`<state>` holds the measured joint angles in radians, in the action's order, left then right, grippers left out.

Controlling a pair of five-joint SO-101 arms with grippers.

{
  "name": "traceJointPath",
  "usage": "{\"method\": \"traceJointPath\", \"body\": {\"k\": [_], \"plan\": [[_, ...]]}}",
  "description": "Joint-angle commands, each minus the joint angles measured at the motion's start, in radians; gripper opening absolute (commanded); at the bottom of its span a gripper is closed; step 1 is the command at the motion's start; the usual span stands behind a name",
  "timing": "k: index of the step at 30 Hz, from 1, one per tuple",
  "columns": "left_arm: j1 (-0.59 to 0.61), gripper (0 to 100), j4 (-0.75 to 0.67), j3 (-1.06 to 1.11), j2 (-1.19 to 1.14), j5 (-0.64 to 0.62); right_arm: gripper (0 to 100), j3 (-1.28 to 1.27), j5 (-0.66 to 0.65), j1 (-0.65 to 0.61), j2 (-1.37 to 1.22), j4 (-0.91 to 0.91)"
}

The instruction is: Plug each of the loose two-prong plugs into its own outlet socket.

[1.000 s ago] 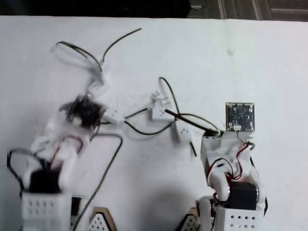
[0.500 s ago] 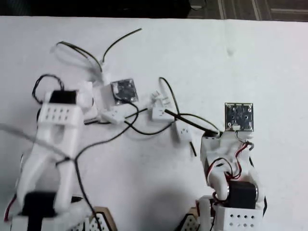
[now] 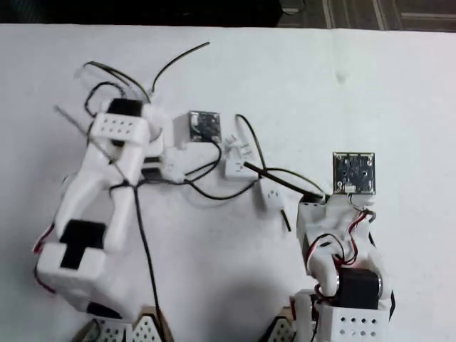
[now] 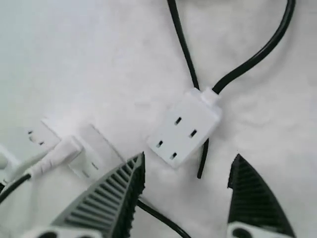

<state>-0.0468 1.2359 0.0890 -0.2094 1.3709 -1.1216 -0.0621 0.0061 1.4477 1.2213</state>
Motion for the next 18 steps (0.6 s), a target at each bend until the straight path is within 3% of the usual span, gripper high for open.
{"method": "traceJointPath", "body": {"k": [1,12,18], "plan": [[-0.018,28,0.002,-0.110,-0.071,0.130,1.7,0.005,-0.003,0.001,0.004,-0.001],[-0.021,27,0.009,-0.333,-0.392,0.130,1.7,0.005,-0.003,0.001,0.004,0.001],[-0.025,13,0.023,-0.339,-0.432,0.130,1.7,0.005,-0.003,0.001,0.004,0.001]]}}
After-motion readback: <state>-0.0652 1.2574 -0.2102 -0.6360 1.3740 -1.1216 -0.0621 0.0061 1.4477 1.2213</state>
